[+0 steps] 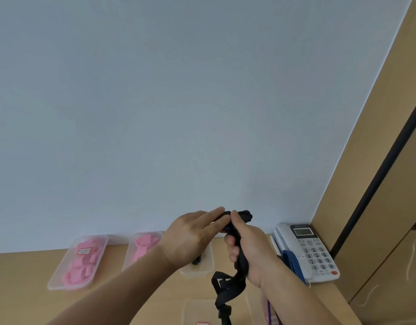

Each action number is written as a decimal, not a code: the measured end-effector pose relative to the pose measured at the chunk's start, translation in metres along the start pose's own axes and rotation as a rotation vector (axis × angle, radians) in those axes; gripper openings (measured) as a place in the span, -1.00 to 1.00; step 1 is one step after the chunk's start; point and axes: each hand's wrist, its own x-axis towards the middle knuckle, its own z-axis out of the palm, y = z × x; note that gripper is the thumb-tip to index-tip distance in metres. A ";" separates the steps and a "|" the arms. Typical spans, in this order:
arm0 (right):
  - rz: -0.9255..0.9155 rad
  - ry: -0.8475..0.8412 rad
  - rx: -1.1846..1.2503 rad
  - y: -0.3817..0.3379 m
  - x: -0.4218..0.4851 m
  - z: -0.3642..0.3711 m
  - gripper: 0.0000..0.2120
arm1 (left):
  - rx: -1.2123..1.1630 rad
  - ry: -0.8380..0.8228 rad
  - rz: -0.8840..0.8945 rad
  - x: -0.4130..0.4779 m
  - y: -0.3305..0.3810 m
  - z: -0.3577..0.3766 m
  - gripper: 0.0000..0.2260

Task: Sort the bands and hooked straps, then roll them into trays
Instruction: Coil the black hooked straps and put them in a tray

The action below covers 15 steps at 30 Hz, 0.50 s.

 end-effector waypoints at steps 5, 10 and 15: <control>-0.121 0.058 0.023 -0.001 0.003 -0.005 -0.61 | -0.944 -0.201 -0.948 0.002 0.008 -0.012 -0.51; -0.306 0.057 -0.170 0.005 -0.001 0.000 -0.58 | -1.250 -0.386 -0.943 0.018 0.009 -0.020 -0.76; -0.327 0.011 -0.342 0.003 -0.003 -0.006 -0.52 | -1.141 -0.385 -0.896 0.011 0.006 -0.022 -0.80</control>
